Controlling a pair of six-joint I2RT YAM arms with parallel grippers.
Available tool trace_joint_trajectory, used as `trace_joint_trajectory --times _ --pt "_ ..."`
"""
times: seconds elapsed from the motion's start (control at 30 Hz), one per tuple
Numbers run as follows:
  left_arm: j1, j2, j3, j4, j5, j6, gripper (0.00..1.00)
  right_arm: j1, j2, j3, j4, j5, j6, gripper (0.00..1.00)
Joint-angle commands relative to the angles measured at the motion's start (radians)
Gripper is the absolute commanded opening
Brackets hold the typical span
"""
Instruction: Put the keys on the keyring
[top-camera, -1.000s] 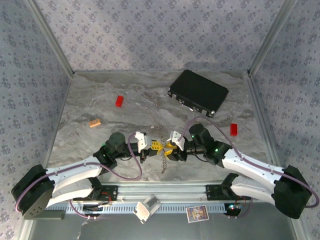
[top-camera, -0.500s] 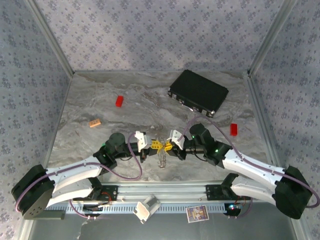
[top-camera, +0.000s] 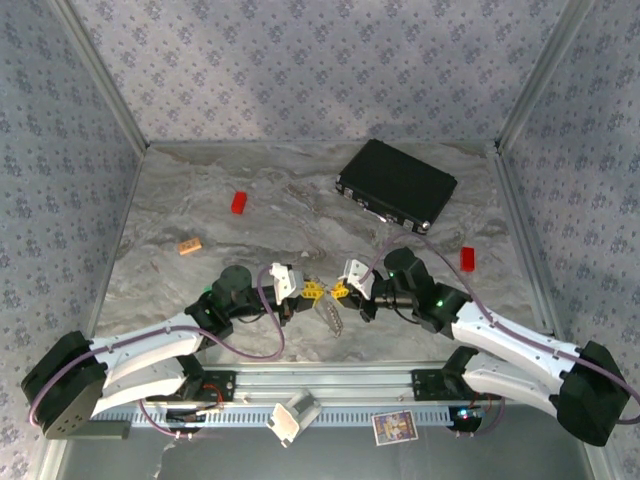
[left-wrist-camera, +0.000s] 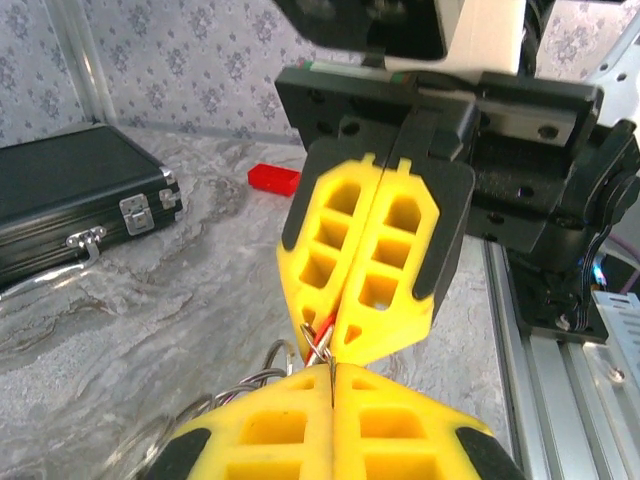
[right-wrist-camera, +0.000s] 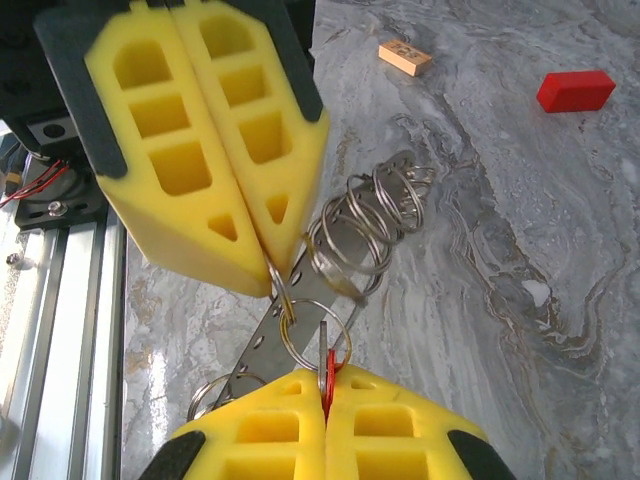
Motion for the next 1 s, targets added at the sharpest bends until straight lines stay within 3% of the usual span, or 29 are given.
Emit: trace_joint_trajectory --times 0.0,0.3,0.43,0.6,0.7,0.87,0.97 --pt "-0.001 -0.008 0.029 -0.016 0.005 0.039 0.00 -0.006 -0.025 0.037 -0.047 0.012 -0.017 0.00" --pt "-0.001 0.005 0.044 -0.062 -0.014 0.063 0.03 0.000 -0.057 0.084 -0.143 0.040 -0.028 0.00" --pt "-0.001 0.005 0.044 -0.037 -0.010 0.038 0.36 0.017 -0.048 0.114 -0.180 0.094 -0.037 0.00" --pt "-0.001 -0.046 0.025 -0.001 -0.079 0.032 0.50 0.035 -0.034 0.158 -0.249 0.152 -0.062 0.00" --pt "-0.002 -0.104 0.008 0.007 -0.236 0.026 0.51 0.050 -0.011 0.185 -0.271 0.168 -0.078 0.00" --pt "0.006 -0.202 0.034 -0.162 -0.713 -0.028 0.59 0.085 0.079 0.238 -0.232 0.149 -0.096 0.00" --pt "0.062 -0.246 0.057 -0.303 -0.918 -0.164 0.59 0.105 0.165 0.280 -0.146 0.131 -0.103 0.00"
